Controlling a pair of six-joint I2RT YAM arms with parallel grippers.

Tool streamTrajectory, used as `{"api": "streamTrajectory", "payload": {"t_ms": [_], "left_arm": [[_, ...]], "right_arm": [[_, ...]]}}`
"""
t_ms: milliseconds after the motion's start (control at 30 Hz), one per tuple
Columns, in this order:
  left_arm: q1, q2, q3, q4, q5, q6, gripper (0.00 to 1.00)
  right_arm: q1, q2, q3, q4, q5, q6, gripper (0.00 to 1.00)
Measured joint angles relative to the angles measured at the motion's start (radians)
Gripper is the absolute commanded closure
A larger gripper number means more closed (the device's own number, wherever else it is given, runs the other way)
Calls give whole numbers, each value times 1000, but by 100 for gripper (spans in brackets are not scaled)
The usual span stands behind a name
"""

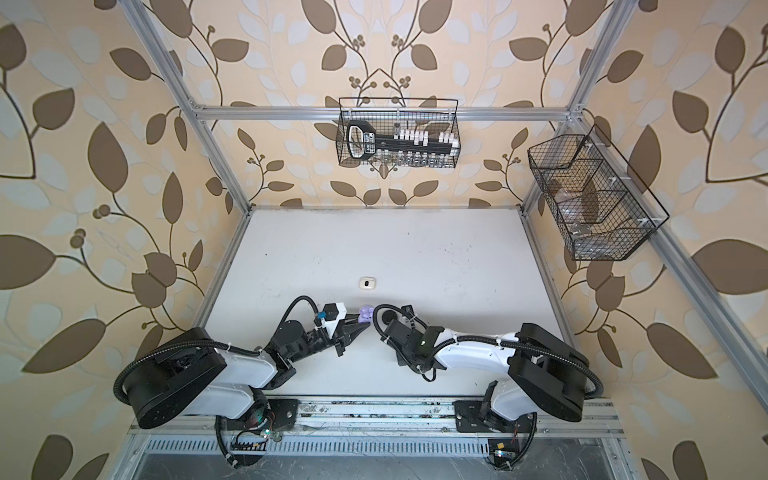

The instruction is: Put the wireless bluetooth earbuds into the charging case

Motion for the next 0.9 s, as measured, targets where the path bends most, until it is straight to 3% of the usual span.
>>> {"api": "streamTrajectory", "payload": {"t_ms": [200, 600, 900], "left_arm": [[0, 12, 1, 0, 0, 0, 100], [0, 32, 9, 0, 1, 0, 100], [-2, 187, 77, -1, 6, -1, 100]], "right_arm": [[10, -6, -4, -9, 8, 8, 71], [16, -31, -25, -15, 21, 25, 80], [23, -244, -47, -24, 93, 71, 82]]}}
